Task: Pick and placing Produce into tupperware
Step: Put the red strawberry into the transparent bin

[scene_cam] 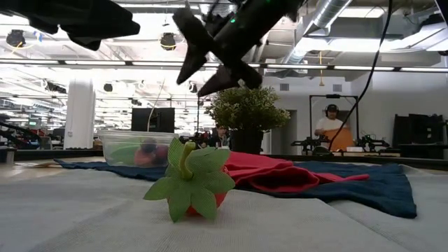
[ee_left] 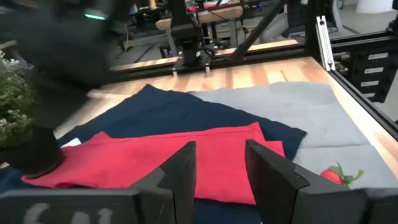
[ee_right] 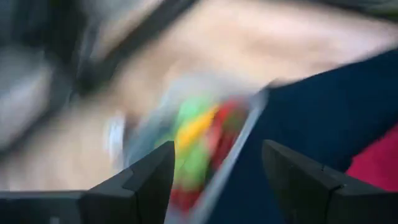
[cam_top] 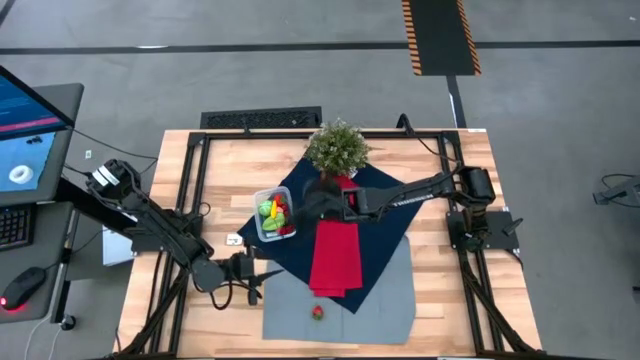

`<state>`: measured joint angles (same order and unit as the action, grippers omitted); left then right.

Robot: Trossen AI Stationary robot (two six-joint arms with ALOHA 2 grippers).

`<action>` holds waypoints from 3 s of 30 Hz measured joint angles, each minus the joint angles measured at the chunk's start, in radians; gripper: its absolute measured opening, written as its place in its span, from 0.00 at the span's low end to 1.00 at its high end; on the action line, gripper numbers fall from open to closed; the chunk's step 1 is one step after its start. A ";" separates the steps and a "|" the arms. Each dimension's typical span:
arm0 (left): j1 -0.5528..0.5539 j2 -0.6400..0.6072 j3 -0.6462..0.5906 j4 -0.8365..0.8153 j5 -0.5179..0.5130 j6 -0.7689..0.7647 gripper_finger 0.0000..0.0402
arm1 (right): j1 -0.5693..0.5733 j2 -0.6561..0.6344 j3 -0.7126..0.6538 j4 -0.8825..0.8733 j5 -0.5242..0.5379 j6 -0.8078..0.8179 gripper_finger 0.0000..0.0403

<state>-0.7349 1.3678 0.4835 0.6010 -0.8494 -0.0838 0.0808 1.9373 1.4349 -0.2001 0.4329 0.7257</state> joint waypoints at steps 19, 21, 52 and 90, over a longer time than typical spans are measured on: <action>0.006 0.000 0.000 -0.072 -0.001 -0.033 0.32 | 0.181 0.000 -0.001 -0.496 -0.036 -0.189 0.66; 0.006 0.000 0.000 -0.072 -0.001 -0.032 0.32 | 0.221 0.000 -0.001 -0.523 -0.025 -0.170 0.66; -0.047 0.000 -0.001 -0.041 0.016 -0.131 0.32 | 0.578 0.228 0.172 -0.226 -0.028 0.088 0.62; -0.052 0.009 -0.001 -0.019 0.026 -0.137 0.32 | 0.578 0.409 0.418 -0.425 -0.043 -0.019 0.29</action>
<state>-0.7868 1.3769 0.4828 0.5819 -0.8230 -0.2210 0.6586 2.3459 1.8526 -0.6255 0.3901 0.7067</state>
